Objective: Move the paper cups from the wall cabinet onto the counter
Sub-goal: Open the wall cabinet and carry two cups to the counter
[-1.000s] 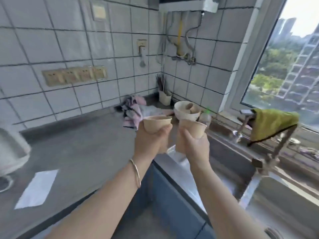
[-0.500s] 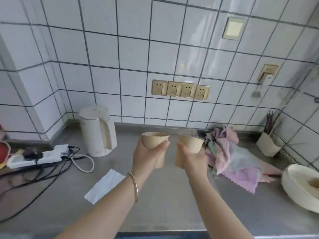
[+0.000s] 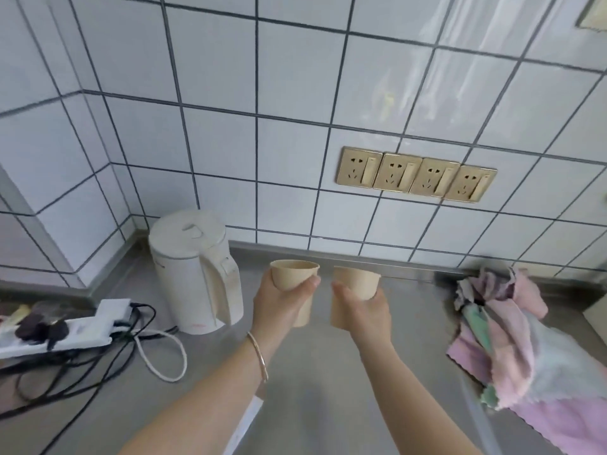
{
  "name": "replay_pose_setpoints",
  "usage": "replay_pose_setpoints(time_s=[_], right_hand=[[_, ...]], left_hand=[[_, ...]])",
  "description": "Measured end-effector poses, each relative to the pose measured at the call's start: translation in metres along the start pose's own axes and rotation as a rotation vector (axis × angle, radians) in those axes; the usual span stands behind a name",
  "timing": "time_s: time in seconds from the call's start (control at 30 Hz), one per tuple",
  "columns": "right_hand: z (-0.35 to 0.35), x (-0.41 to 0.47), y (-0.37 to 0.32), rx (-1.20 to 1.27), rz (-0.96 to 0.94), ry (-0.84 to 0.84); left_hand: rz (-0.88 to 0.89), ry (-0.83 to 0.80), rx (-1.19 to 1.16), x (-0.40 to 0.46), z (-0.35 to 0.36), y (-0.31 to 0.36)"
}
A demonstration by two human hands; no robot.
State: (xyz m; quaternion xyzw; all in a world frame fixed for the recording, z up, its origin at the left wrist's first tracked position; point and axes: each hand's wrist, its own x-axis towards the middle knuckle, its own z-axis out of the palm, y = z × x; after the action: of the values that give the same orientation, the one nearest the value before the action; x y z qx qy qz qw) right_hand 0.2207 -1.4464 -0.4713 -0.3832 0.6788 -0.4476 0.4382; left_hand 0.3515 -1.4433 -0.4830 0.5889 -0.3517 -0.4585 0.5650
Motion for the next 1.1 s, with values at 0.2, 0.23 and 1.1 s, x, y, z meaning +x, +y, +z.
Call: replay_pose_setpoints(time_s=[0.2,0.23,1.1], right_hand=[[0.034,0.066,-0.001,0.029,0.045,0.010],[0.039,0.078,0.002,0.032,0.035,0.005],[0.103,0.203,0.099,-0.324,0.018,-0.116]], left_hand=[[-0.064,0.022,-0.009,0.079,0.017,-0.024],[-0.080,0.037,-0.009,0.089,0.021,-0.030],[-0.038,0.303,0.298,0.196,0.042,-0.147]])
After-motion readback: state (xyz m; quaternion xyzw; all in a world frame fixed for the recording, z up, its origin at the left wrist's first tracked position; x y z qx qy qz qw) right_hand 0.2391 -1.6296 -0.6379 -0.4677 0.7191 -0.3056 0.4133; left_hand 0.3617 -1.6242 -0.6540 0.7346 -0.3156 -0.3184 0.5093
